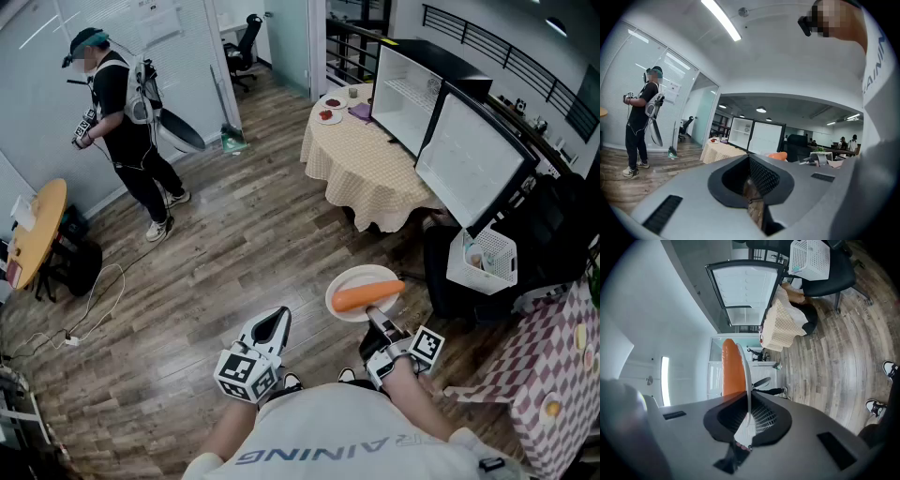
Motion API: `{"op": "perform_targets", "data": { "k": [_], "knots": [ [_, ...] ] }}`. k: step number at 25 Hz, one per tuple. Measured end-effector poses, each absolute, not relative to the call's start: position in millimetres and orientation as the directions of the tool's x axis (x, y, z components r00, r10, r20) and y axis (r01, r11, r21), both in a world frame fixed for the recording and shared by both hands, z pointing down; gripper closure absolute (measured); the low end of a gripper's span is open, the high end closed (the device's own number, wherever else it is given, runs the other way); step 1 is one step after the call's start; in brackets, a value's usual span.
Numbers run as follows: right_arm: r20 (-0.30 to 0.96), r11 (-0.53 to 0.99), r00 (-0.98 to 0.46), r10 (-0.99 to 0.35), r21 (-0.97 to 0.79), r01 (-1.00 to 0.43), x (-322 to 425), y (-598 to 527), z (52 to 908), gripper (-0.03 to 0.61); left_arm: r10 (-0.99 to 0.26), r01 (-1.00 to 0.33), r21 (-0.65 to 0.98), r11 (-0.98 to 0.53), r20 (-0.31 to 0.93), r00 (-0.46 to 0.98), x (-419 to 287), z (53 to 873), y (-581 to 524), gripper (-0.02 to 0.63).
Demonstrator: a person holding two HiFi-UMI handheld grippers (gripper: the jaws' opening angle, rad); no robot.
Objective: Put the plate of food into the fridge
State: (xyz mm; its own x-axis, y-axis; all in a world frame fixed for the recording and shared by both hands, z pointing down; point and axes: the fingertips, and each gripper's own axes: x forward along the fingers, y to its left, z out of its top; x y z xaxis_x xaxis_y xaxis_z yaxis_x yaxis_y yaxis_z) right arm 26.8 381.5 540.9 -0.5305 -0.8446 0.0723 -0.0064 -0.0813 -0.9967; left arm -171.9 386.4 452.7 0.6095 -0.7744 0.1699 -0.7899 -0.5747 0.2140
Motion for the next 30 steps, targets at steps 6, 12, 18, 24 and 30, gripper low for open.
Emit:
{"op": "perform_targets", "data": {
  "k": [6,12,18,24,30],
  "knots": [
    [0.074,-0.083,-0.534,-0.842,-0.997,-0.007,29,378,543,0.545,-0.774,-0.790,0.215,-0.574,0.172,0.609,-168,454,383,0.604],
    [0.072,-0.080,-0.543,-0.837,-0.997,-0.009,29,374,544,0.545,-0.781,-0.796,0.212,-0.567,0.169,0.601,-169,453,380,0.604],
    [0.073,-0.074,-0.539,-0.839,-0.997,-0.020,26,370,541,0.545,-0.786,-0.800,0.212,-0.562,0.166,0.596,-172,451,378,0.604],
    [0.075,-0.076,-0.526,-0.847,-0.997,-0.020,22,370,544,0.545,-0.781,-0.796,0.220,-0.565,0.170,0.601,-179,454,381,0.604],
    [0.077,-0.081,-0.528,-0.845,-0.997,-0.016,-2,369,547,0.545,-0.780,-0.795,0.231,-0.560,0.176,0.601,-202,458,379,0.604]
  ]
}}
